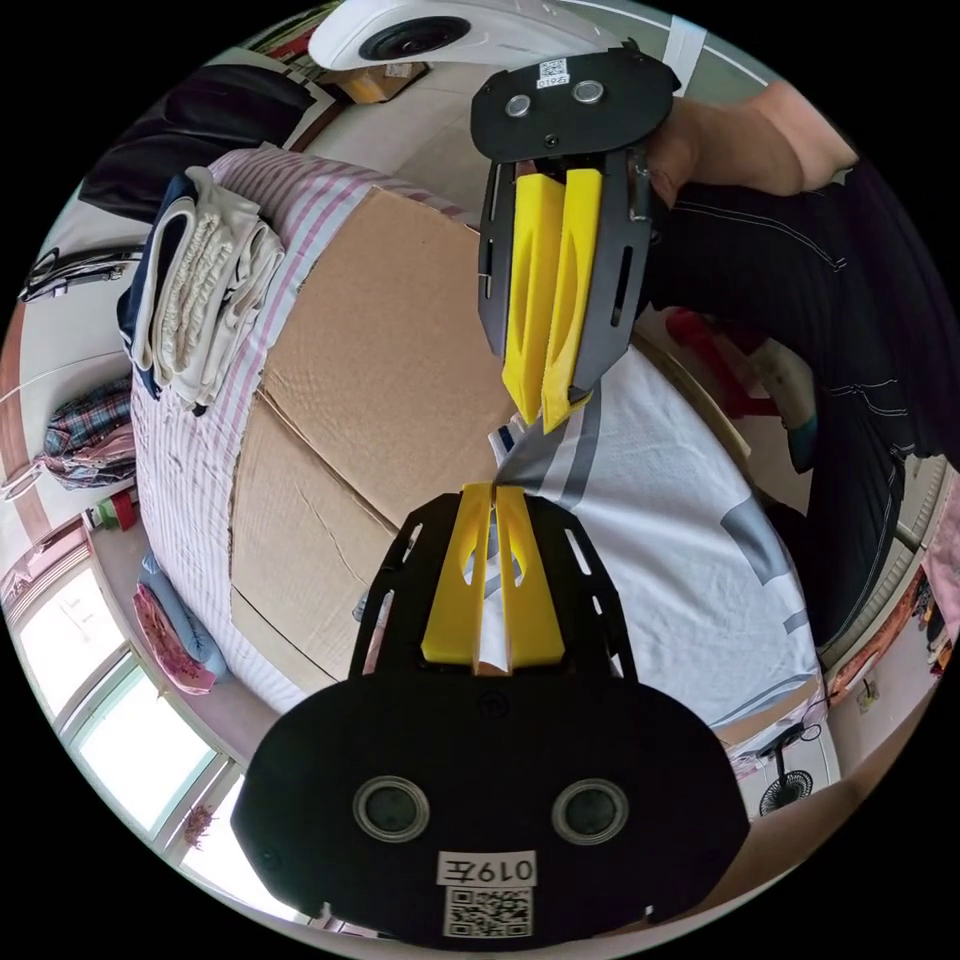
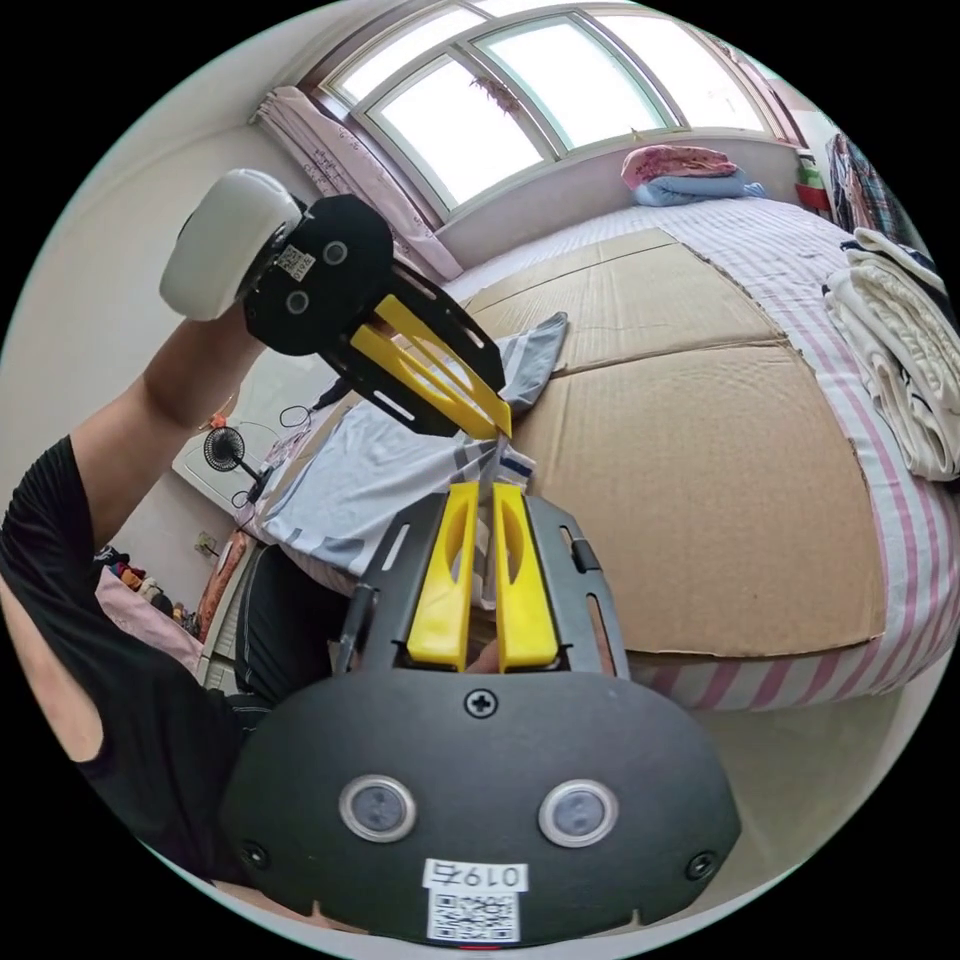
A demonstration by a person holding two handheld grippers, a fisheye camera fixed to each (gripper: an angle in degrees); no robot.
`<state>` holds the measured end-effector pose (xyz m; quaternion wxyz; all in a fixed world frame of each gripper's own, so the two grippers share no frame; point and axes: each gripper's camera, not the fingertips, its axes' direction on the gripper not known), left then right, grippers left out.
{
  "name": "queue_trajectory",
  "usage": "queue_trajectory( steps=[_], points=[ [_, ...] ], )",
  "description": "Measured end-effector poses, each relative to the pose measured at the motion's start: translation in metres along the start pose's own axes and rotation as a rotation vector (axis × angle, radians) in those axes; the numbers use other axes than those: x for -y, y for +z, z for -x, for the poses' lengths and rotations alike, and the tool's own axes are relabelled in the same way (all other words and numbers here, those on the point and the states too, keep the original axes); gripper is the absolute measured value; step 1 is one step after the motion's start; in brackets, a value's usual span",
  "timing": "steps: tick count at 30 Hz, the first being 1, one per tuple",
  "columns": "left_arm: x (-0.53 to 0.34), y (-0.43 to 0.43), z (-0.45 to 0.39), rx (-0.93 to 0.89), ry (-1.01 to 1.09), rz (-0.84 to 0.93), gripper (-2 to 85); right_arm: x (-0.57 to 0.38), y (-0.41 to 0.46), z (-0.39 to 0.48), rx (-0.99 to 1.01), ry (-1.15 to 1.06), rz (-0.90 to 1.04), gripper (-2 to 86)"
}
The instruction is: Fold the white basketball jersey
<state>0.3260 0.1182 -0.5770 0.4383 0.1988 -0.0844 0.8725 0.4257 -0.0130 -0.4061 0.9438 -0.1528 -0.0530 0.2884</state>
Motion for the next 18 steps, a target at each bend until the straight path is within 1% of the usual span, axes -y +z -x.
queue_trajectory(
  steps=[2,6,13,16,18],
  points=[
    [-0.002,0.004,0.005,-0.003,-0.004,0.000,1.2,-0.001,-0.004,0.002,-0.003,0.007,-0.017,-0.4],
    [-0.005,0.016,0.016,-0.022,-0.010,-0.001,1.2,-0.003,-0.011,-0.003,0.007,0.059,-0.039,-0.7],
    [-0.018,0.043,0.036,-0.068,-0.054,-0.006,1.7,0.005,-0.004,0.000,-0.031,0.103,0.030,-0.7],
    [-0.028,0.050,0.048,-0.079,-0.101,-0.024,2.0,0.009,-0.001,0.001,-0.037,0.119,0.050,-0.6],
    [-0.041,0.052,0.061,-0.092,-0.159,-0.070,2.7,0.011,-0.003,0.003,-0.051,0.122,0.045,-0.6]
  ],
)
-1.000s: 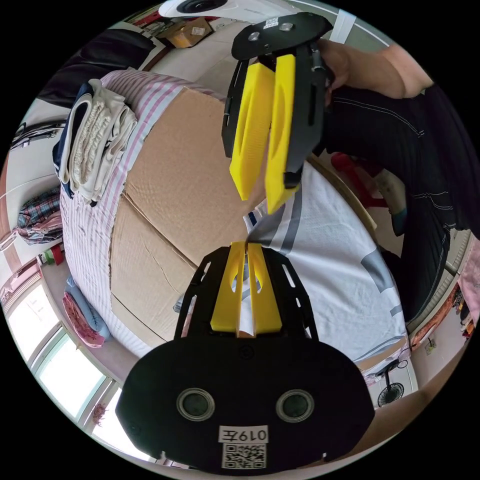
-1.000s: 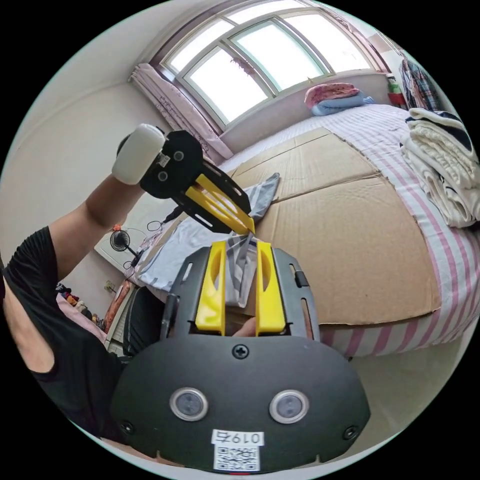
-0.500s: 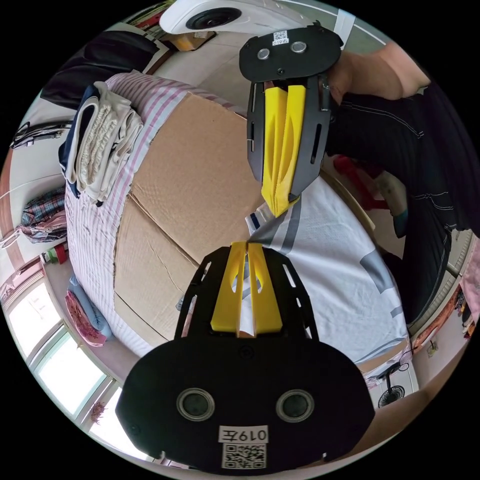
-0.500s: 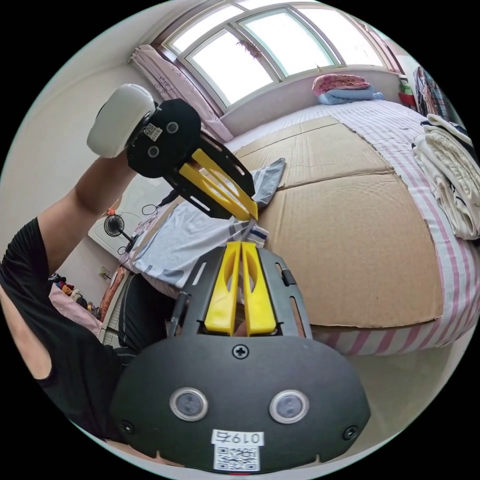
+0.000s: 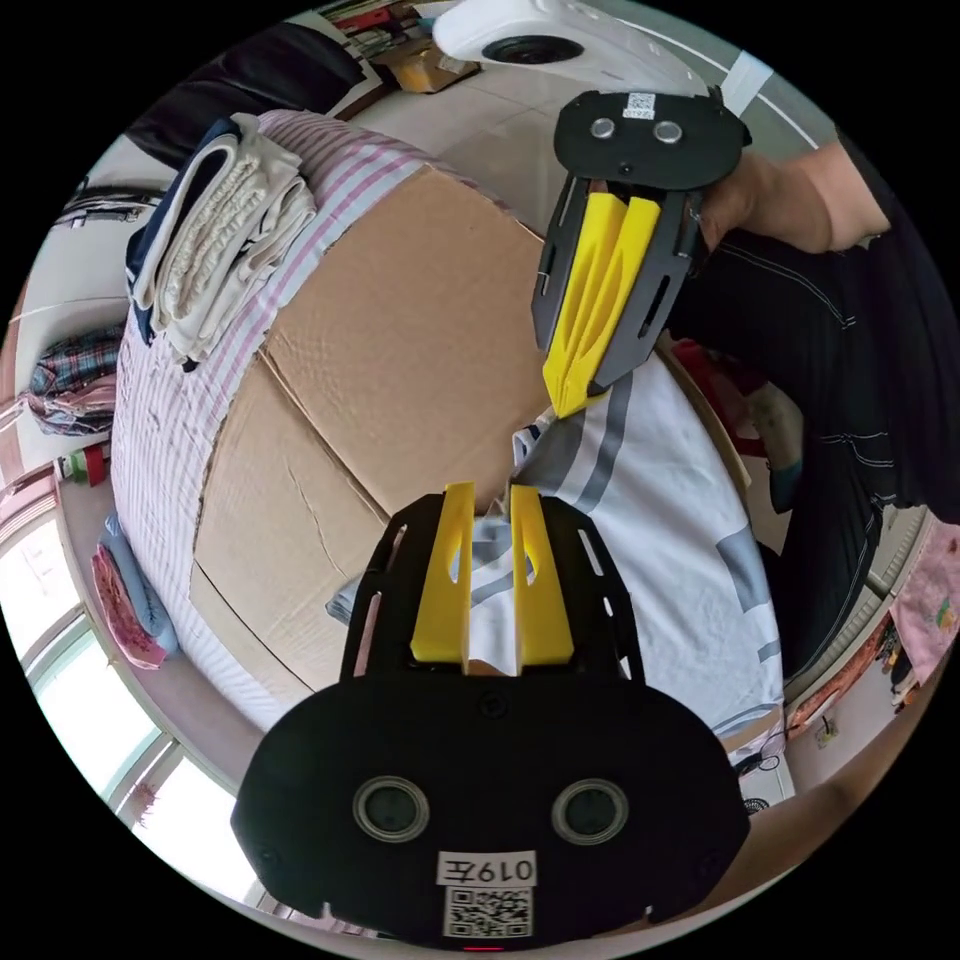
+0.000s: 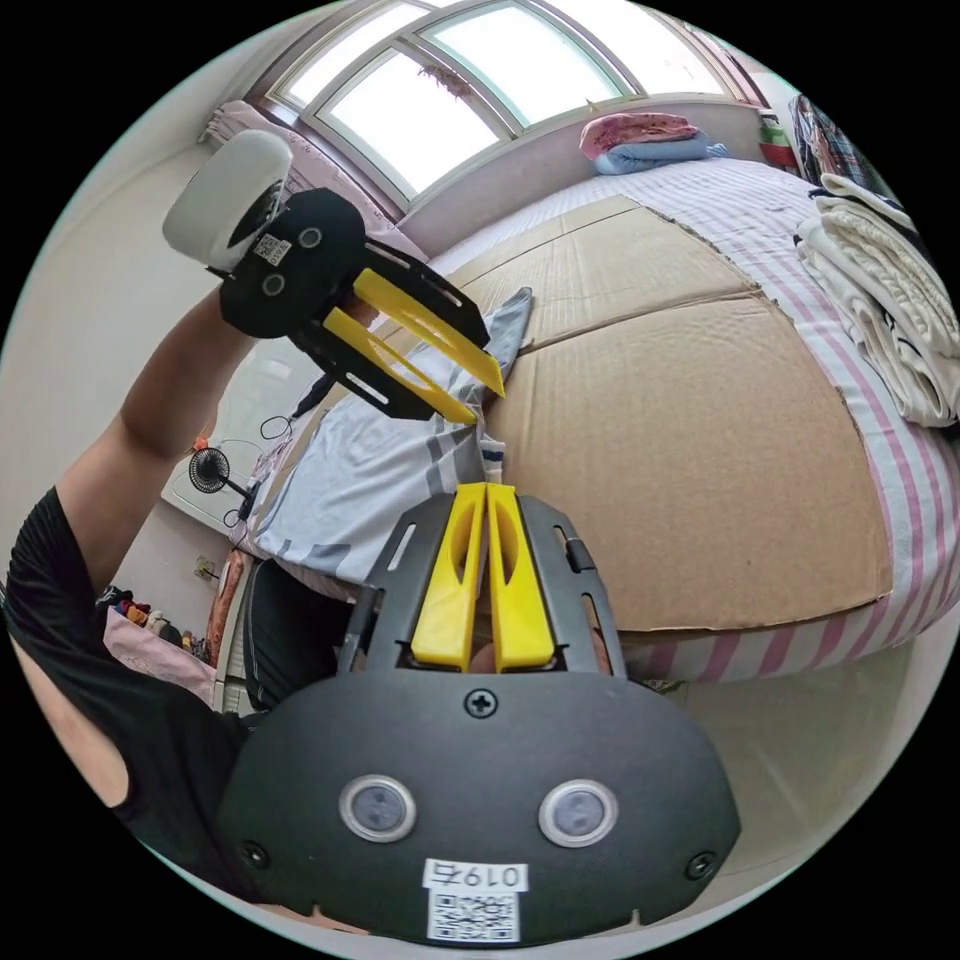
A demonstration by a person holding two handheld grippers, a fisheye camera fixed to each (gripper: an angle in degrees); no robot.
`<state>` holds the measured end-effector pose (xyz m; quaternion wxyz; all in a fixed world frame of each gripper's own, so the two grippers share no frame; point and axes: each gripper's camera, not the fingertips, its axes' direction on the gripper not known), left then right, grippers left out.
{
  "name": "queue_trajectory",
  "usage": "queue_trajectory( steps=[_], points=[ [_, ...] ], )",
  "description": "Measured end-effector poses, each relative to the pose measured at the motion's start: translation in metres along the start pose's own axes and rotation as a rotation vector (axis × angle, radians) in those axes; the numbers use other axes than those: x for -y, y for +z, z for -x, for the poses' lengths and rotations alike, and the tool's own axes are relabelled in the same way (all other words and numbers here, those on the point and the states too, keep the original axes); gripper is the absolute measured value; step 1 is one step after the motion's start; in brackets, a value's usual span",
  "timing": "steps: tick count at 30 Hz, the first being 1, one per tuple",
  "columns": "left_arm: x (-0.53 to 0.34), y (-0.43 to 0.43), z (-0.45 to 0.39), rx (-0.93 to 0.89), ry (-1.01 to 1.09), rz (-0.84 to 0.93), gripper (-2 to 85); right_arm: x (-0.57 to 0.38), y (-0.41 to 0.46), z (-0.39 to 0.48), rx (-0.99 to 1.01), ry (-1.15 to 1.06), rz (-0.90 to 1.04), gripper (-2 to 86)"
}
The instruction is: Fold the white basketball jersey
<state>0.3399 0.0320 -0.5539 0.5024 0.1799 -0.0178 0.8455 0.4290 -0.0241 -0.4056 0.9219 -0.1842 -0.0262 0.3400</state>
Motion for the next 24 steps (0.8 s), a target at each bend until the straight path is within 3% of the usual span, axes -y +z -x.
queue_trajectory(
  steps=[8,16,20,24],
  points=[
    [-0.053,0.007,0.028,-0.084,-0.097,-0.103,1.5,0.004,-0.012,-0.002,0.022,0.029,-0.025,-0.7],
    [-0.089,0.049,0.076,0.212,-0.269,0.039,4.1,0.009,-0.020,-0.002,0.025,0.031,-0.032,-0.7],
    [-0.154,0.084,0.142,0.045,-0.597,0.016,8.1,0.013,-0.024,-0.004,0.021,0.027,-0.027,-0.7],
    [-0.192,0.120,0.167,-0.026,-0.715,-0.028,9.2,0.017,-0.025,-0.006,0.014,0.020,-0.018,-0.7]
  ],
)
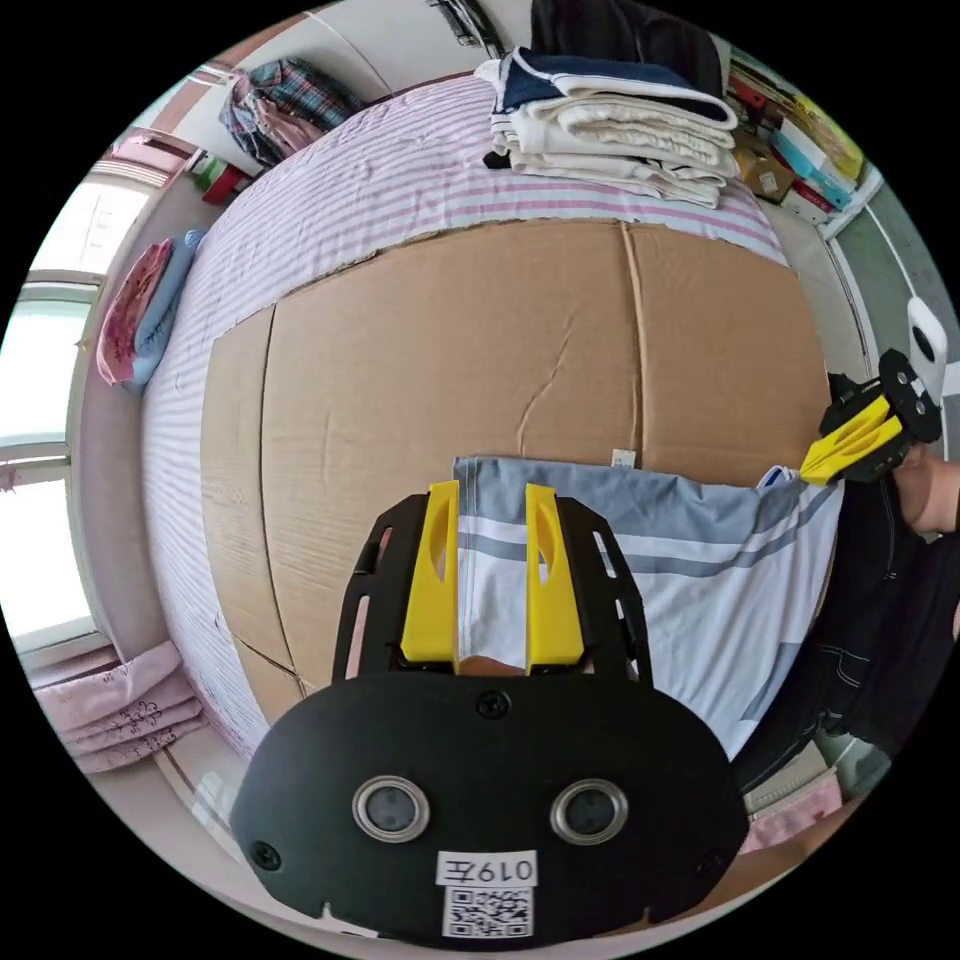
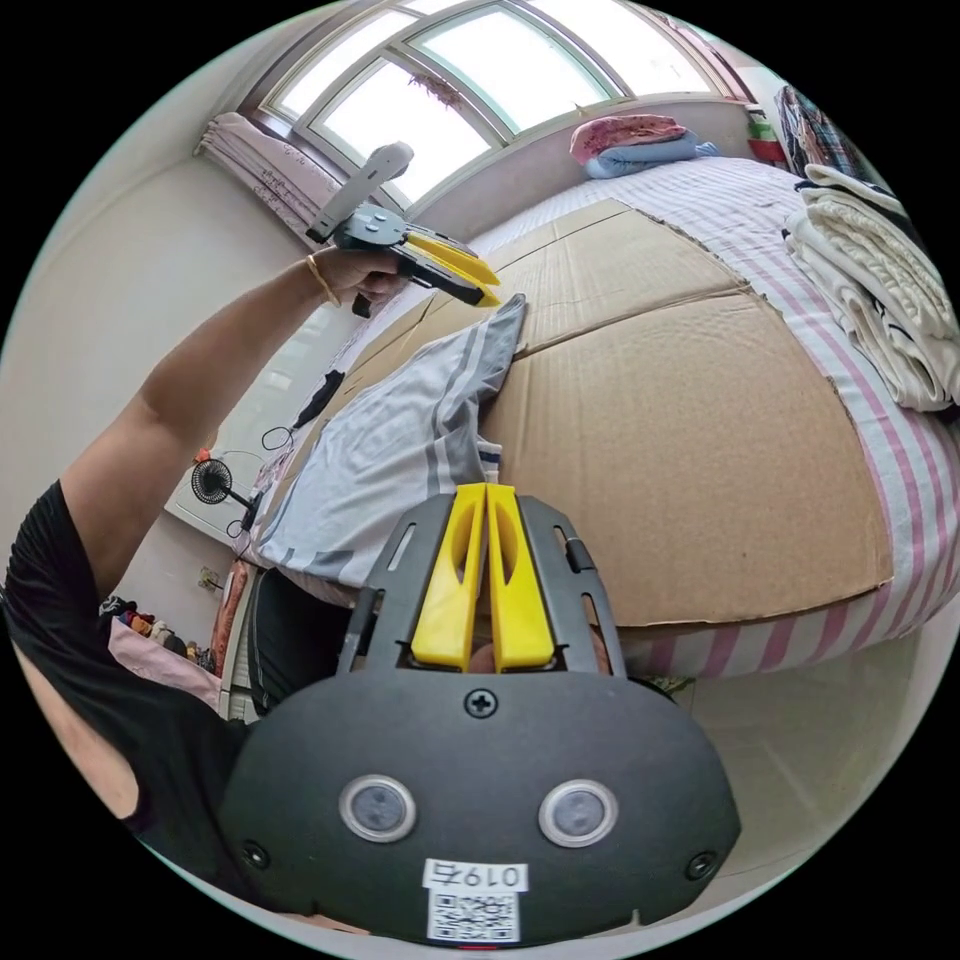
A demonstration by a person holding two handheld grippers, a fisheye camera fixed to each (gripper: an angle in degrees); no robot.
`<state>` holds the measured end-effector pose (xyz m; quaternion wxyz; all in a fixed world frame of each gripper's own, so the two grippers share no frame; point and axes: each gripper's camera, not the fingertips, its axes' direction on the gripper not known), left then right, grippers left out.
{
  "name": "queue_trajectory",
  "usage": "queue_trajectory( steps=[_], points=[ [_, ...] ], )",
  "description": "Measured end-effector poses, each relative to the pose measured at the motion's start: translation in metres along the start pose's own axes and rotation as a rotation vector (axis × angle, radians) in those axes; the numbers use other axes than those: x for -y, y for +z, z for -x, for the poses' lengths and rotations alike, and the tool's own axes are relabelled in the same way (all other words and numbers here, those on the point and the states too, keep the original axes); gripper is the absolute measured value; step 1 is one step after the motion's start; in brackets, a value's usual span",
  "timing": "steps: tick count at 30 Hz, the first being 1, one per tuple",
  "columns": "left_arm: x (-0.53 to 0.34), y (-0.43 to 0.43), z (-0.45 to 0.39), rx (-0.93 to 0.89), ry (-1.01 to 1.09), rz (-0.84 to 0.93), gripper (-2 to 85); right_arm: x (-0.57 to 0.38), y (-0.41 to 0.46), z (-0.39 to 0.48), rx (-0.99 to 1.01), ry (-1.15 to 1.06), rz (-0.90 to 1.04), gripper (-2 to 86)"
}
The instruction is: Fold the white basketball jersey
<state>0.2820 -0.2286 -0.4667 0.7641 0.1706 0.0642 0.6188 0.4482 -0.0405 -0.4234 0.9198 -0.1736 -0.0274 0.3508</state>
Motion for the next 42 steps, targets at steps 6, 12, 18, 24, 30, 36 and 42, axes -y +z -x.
queue_trajectory(
  steps=[6,12,18,24,30,36,42],
  points=[
    [-0.012,0.037,0.055,-0.148,-0.147,-0.079,9.1,0.005,-0.004,-0.009,0.005,0.002,0.002,-0.7],
    [-0.042,0.085,0.101,-0.359,-0.252,-0.139,8.1,0.011,-0.007,-0.022,0.010,0.004,0.000,-0.7],
    [-0.061,0.119,0.109,-0.364,-0.232,-0.154,8.1,0.017,-0.005,-0.037,0.012,-0.001,-0.001,-0.6],
    [-0.072,0.134,0.087,-0.280,-0.105,-0.160,3.5,0.023,0.001,-0.056,0.001,0.000,0.003,-0.7],
    [-0.097,0.151,0.088,-0.280,-0.161,-0.225,1.8,0.025,0.009,-0.082,-0.028,0.008,-0.002,-0.7],
    [-0.123,0.178,0.072,-0.264,-0.195,-0.195,2.8,0.026,0.023,-0.113,-0.032,0.010,0.002,-0.7],
    [-0.161,0.194,0.062,-0.292,-0.282,-0.233,6.6,0.024,0.042,-0.153,-0.025,0.020,-0.001,-0.6]
  ],
)
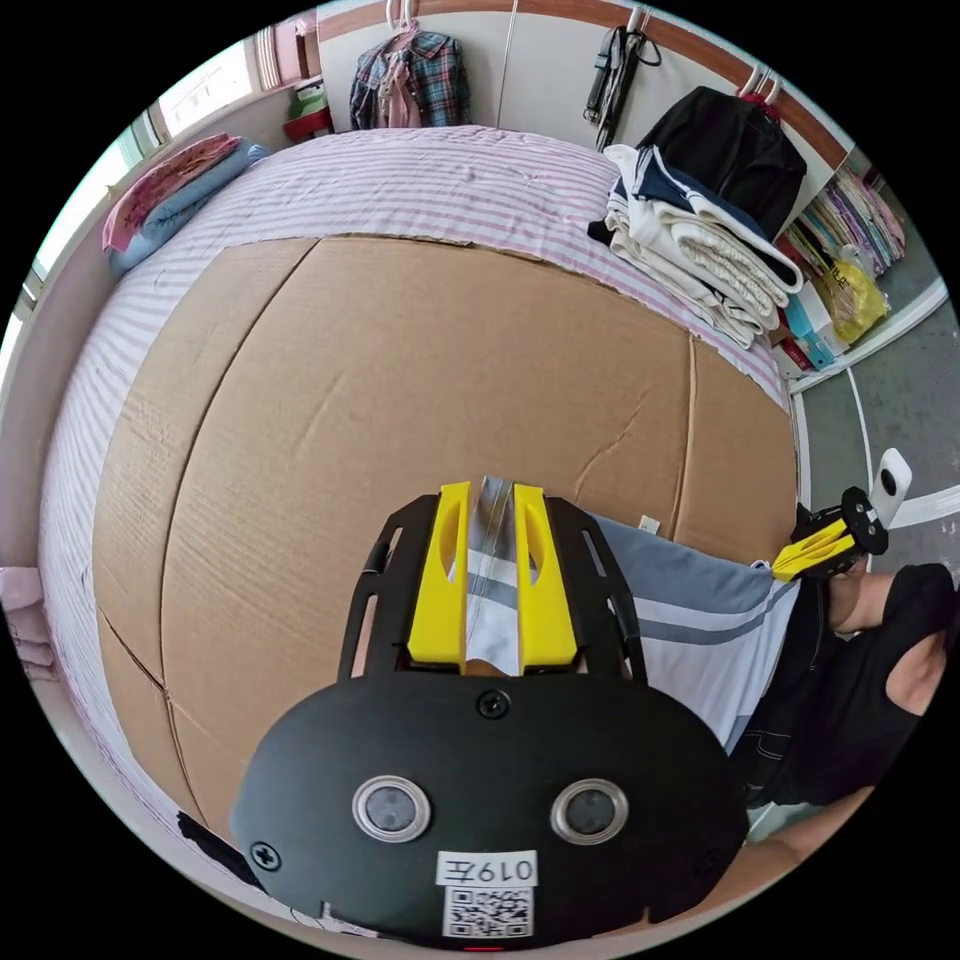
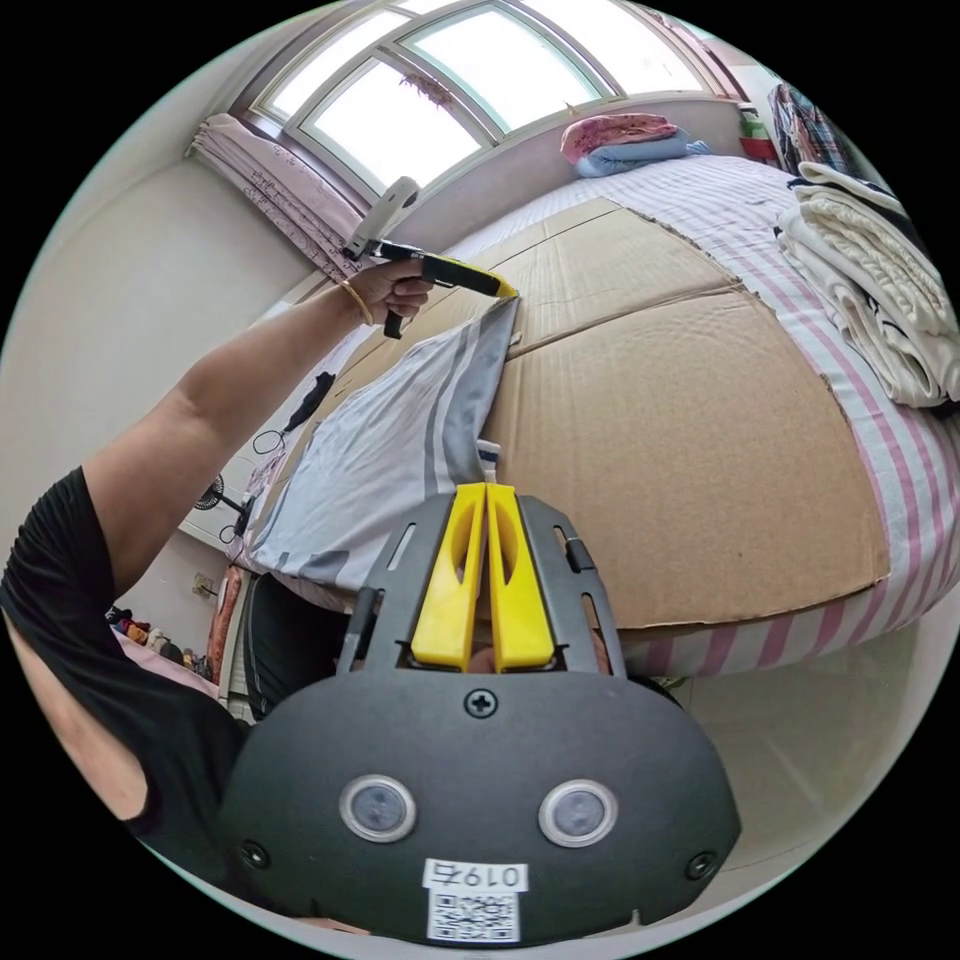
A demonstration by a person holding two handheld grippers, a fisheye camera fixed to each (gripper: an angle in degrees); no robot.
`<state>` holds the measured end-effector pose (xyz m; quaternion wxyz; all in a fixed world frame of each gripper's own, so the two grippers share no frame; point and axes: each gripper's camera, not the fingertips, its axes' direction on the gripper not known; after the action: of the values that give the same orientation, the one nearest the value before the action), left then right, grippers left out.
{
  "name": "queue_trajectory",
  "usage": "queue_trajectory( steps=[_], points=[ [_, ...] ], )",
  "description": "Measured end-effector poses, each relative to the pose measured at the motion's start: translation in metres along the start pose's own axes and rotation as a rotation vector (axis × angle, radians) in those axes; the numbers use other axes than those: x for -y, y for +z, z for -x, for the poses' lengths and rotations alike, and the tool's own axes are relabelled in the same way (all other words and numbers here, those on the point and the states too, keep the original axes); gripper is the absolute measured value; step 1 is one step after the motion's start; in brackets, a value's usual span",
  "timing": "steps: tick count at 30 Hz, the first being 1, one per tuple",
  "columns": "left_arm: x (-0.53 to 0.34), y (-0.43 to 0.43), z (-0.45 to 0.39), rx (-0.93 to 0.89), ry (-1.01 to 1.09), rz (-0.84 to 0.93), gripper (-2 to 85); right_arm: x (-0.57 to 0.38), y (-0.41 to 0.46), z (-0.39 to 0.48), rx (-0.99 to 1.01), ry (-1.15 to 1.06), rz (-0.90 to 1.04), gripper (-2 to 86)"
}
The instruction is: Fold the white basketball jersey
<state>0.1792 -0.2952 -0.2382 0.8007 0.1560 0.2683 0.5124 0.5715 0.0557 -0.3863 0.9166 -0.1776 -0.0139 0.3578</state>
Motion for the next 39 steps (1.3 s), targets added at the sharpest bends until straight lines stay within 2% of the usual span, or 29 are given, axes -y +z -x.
queue_trajectory(
  steps=[7,9,11,16,22,24,28,33,36,39],
  points=[
    [-0.071,-0.012,0.010,0.101,-0.220,-0.190,7.1,-0.006,0.034,-0.057,0.013,0.020,-0.002,-0.7],
    [-0.109,-0.027,0.006,0.187,-0.315,-0.295,6.2,-0.009,0.045,-0.074,0.022,0.027,-0.002,-0.7],
    [-0.143,-0.042,-0.005,0.180,-0.354,-0.385,5.0,-0.013,0.060,-0.094,0.025,0.029,0.000,-0.6],
    [-0.266,-0.067,-0.087,0.066,-0.285,-0.506,2.4,-0.025,0.096,-0.136,0.038,0.028,-0.007,-0.3],
    [-0.467,-0.078,-0.239,0.311,-0.172,-0.483,1.1,-0.053,0.137,-0.200,0.076,0.037,-0.059,0.7],
    [-0.553,-0.079,-0.278,0.414,-0.270,-0.499,1.0,-0.064,0.150,-0.220,0.110,0.032,-0.087,0.4],
    [-0.680,-0.075,-0.306,0.417,-0.551,-0.532,1.0,-0.097,0.174,-0.271,0.091,0.089,-0.198,-0.3],
    [-0.850,-0.068,-0.341,0.429,-0.896,-0.660,1.0,-0.148,0.203,-0.306,-0.120,0.170,-0.368,-0.7],
    [-0.913,-0.069,-0.346,0.455,-1.004,-0.693,1.0,-0.185,0.244,-0.286,-0.295,0.068,-0.419,-0.7],
    [-0.970,-0.062,-0.336,0.416,-1.168,-0.720,0.9,-0.217,0.320,-0.242,-0.410,-0.138,-0.362,-0.7]
  ],
)
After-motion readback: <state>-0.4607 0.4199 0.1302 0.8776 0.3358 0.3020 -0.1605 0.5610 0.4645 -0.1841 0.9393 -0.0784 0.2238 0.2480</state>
